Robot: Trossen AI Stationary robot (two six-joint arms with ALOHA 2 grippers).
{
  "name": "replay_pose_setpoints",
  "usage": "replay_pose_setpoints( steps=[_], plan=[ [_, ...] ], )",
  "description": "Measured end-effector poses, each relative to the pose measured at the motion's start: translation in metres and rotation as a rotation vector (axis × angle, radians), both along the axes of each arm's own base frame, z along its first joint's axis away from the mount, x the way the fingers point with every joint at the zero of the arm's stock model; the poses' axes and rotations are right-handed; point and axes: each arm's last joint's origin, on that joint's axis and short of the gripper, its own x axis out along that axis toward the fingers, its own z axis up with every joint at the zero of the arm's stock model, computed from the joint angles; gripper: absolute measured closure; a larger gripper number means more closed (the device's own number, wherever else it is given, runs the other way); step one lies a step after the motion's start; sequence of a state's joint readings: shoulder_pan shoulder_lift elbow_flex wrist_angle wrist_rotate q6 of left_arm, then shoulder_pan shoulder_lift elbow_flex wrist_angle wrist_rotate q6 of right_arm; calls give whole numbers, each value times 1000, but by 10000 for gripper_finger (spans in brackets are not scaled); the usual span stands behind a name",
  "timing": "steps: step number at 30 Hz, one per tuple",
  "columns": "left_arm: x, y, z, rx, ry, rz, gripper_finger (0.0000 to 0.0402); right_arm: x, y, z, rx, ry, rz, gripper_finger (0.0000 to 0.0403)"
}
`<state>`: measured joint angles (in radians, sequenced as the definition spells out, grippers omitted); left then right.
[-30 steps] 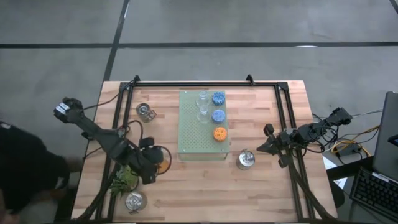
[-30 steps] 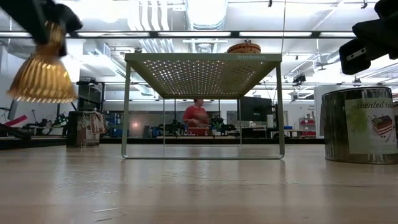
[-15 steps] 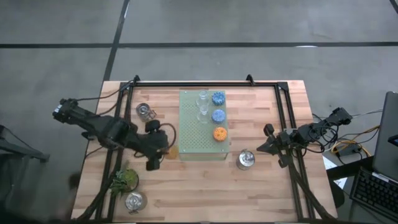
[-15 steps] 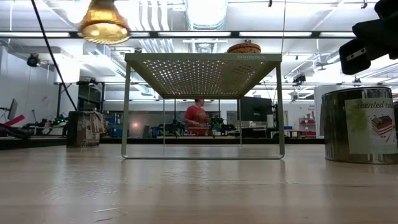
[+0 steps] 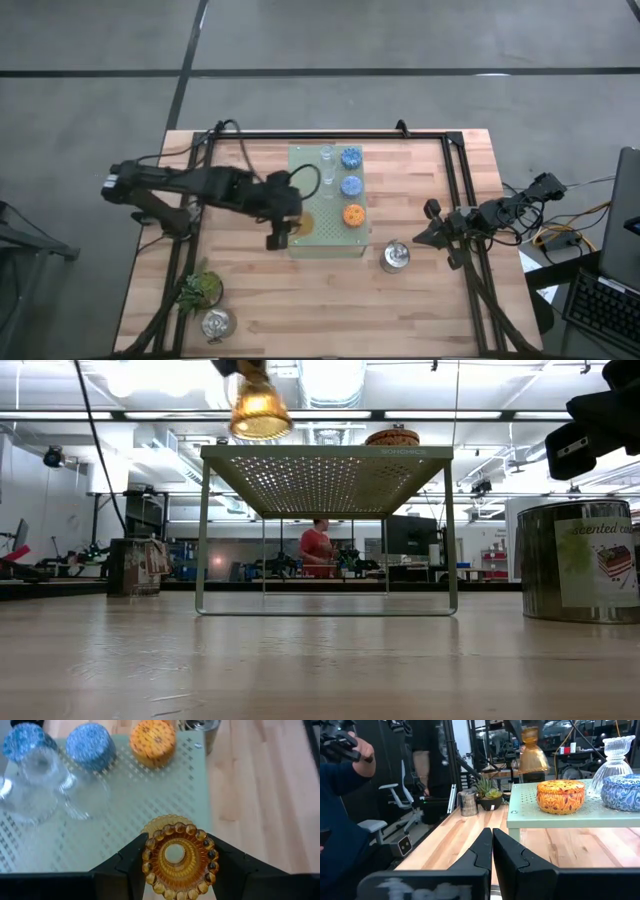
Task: Pick & Place candle stick holders
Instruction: Put the orange candle holder on the shelf aligned with the other transparent candle holder
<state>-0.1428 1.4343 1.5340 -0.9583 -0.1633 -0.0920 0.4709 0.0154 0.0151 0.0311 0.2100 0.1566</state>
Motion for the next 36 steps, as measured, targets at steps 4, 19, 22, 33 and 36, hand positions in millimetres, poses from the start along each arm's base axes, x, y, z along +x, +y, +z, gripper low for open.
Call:
replay_pose_setpoints(
  steps=[4,19,22,33,36],
  plan=[
    [23,12,-2,-3,18,-22,222,0,0,0,0,0,0,394],
    [77,33,-23,12,77,-41,214,0,0,0,0,0,0,394],
    [82,34,-27,12,83,-41,209,0,0,0,0,0,0,394],
    [88,35,-26,19,28,-44,226,0,0,0,0,1,0,394],
    [89,35,-26,21,19,-44,223,0,0,0,0,1,0,394]
  ],
)
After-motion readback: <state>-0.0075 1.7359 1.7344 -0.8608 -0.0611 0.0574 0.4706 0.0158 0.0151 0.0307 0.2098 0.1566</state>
